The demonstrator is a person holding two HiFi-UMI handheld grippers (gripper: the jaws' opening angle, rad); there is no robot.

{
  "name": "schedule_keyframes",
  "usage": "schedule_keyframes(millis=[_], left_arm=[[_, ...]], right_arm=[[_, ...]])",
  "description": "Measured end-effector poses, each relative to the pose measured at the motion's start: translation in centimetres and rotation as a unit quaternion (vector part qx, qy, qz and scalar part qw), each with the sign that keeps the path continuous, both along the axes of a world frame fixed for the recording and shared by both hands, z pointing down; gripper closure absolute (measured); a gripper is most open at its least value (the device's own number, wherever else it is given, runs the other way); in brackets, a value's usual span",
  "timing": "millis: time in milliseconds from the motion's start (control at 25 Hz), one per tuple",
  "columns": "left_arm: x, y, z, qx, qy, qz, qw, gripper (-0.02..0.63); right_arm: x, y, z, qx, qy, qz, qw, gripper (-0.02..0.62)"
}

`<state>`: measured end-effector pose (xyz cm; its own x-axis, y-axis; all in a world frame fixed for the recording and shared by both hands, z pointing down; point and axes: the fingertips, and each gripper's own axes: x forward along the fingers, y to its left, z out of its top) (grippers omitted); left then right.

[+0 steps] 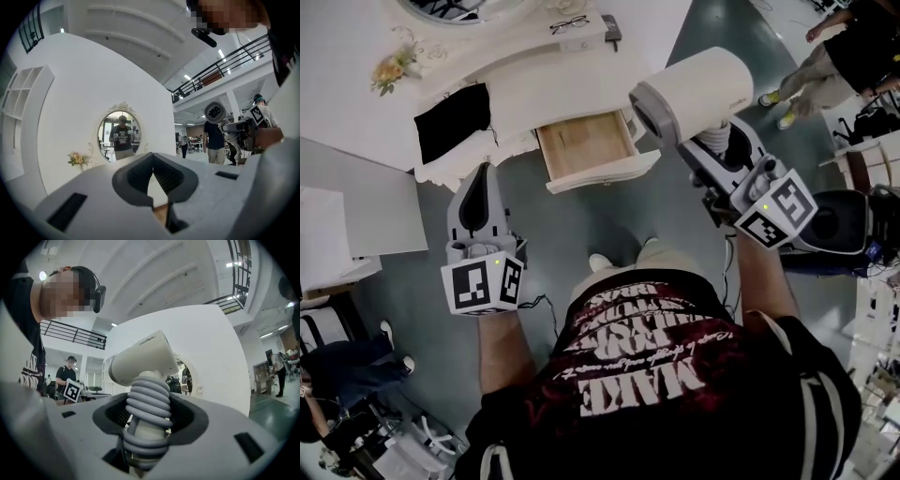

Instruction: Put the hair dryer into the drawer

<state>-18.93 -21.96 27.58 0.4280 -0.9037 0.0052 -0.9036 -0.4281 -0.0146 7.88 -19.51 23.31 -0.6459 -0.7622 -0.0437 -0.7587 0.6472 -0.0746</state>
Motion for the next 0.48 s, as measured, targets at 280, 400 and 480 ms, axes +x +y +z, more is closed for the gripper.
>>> schedule_keyframes(millis=[280, 400, 480], left_arm=[[-0.5, -1.5, 0.6, -0.007, -0.004, -0.005, 1.0, 0.601], [-1.3, -1.7, 1.1, -0.014, -0.008, -0.016, 0.9998, 0.601], [-1.5, -1.9, 1.3, -0.018, -0.011, -0.022, 0.9996, 0.601]], right_arm=[[-1.0, -2.1, 0.9, -0.01, 0.004, -0.008, 1.0, 0.36], [-1.7, -3.0, 1.9, -0.02, 0.004, -0.016, 1.0, 0.36], [-1.9, -3.8, 2.4, -0.027, -0.001, -0.024, 0.999, 0.36]])
